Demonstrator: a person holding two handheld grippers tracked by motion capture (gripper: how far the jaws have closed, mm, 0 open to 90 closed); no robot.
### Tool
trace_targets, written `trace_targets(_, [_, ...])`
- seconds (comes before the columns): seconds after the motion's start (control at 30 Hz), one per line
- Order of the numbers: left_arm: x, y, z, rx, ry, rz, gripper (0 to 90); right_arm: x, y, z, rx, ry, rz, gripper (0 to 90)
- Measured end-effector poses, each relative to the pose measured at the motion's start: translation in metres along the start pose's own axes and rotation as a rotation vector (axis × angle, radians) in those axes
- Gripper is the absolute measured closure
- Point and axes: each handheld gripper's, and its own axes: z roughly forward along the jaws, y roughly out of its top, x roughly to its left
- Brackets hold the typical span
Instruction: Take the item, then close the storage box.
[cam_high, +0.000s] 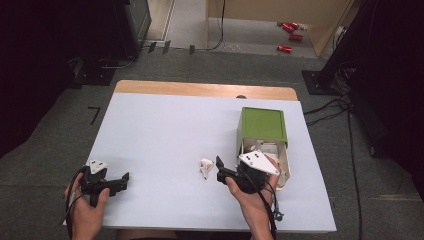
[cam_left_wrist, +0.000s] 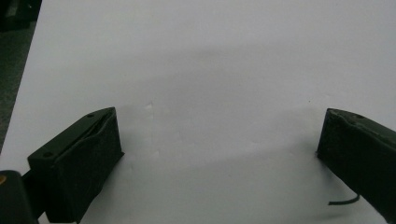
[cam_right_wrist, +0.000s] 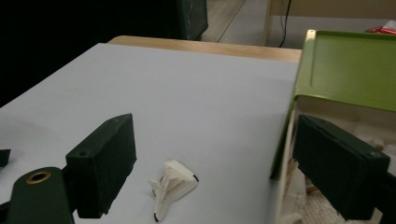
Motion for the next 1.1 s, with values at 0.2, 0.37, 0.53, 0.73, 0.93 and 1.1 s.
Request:
trace_targets(0.2, [0.0, 0.0, 0.0, 0.0, 0.0, 0.0, 0.0, -0.012, 0.002, -0.007, -0.004, -0.028, 0.006, 14.6])
trace_targets(0.37, [0.0, 0.0, 0.0, 0.0, 0.0, 0.0, 0.0, -0.023, 0.002, -0.014, -0.006, -0.044, 0.016, 15.3])
trace_targets(0.53, [0.0, 0.0, 0.0, 0.0, 0.0, 0.0, 0.0, -0.03, 0.0, -0.017, -0.001, -0.054, 0.019, 16.1])
trace_targets(0.73, [0.0, 0.0, 0.0, 0.0, 0.0, 0.0, 0.0, -0.045, -0.006, -0.023, 0.002, -0.084, 0.039, 17.2])
trace_targets(0.93, [0.0, 0.0, 0.0, -0.001, 0.0, 0.0, 0.0, -0.055, -0.007, -0.029, -0.002, -0.093, 0.043, 18.0])
trace_targets(1.1, [0.0, 0.0, 0.0, 0.0, 0.0, 0.0, 0.0, -0.064, -0.008, -0.033, -0.008, -0.115, 0.046, 20.0])
